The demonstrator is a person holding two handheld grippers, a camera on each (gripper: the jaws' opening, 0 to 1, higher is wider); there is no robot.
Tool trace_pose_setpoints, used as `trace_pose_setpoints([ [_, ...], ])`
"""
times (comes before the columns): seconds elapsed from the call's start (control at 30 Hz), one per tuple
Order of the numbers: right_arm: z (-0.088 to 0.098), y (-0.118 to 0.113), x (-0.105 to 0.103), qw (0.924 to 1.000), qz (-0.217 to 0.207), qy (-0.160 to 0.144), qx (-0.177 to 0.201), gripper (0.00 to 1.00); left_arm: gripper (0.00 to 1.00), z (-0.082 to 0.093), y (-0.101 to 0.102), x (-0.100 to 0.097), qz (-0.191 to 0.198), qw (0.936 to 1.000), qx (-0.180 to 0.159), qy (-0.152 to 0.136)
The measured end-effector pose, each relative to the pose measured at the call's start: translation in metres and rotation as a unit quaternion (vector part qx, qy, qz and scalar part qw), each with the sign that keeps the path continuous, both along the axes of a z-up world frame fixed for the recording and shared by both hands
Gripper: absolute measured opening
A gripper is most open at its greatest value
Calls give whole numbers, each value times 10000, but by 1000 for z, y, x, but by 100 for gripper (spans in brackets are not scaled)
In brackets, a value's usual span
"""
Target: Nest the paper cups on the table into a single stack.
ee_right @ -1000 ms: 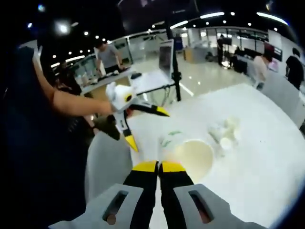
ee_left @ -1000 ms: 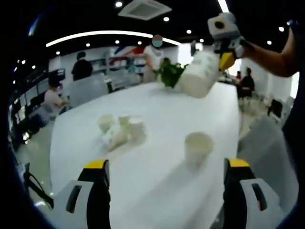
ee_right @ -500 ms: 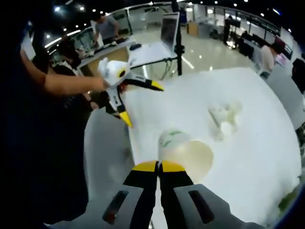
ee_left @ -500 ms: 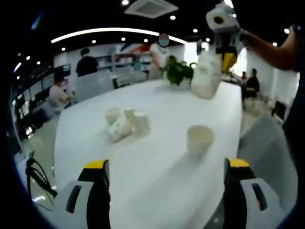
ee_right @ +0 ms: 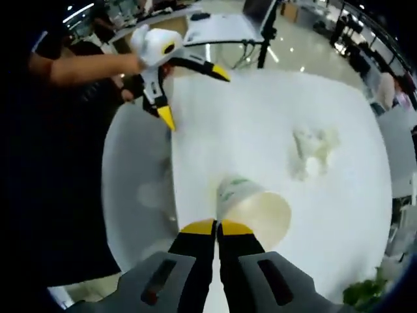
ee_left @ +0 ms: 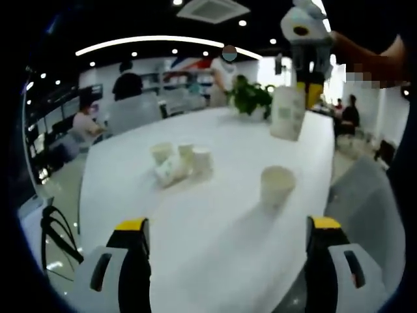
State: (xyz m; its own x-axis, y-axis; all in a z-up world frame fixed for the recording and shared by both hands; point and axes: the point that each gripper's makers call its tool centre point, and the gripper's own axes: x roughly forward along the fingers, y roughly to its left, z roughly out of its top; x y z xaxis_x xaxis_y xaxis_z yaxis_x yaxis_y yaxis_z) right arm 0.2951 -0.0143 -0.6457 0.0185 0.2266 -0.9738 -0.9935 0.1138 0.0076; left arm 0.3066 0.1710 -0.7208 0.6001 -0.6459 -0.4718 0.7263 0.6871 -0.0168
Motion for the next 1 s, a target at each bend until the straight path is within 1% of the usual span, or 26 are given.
trace_pose_setpoints([
  [0.07, -1, 2, -2, 10000, 44, 46, -37, 0, 99, 0, 1, 0, 24, 10000, -8, -2],
  [0.17, -4, 0, -1, 9996, 155, -58, -218, 0, 99, 0, 2, 0, 41, 10000, 1, -6],
  [0.4, -8, -1, -2, 9993, 187, -43, -321, 0, 99, 0, 4, -1, 76, 10000, -7, -51],
  [0.6, -10, 3, -1, 9992, 200, -48, -330, 0, 99, -1, 3, -2, 99, 9999, -27, -26],
  [0.73, -14, 4, 0, 9992, 185, -7, -346, 0, 99, 0, 2, -2, 119, 9999, -75, -34],
  [1.0, -23, 6, 0, 9990, 173, 88, -397, 0, 99, -2, 3, -2, 128, 9999, -66, -18],
])
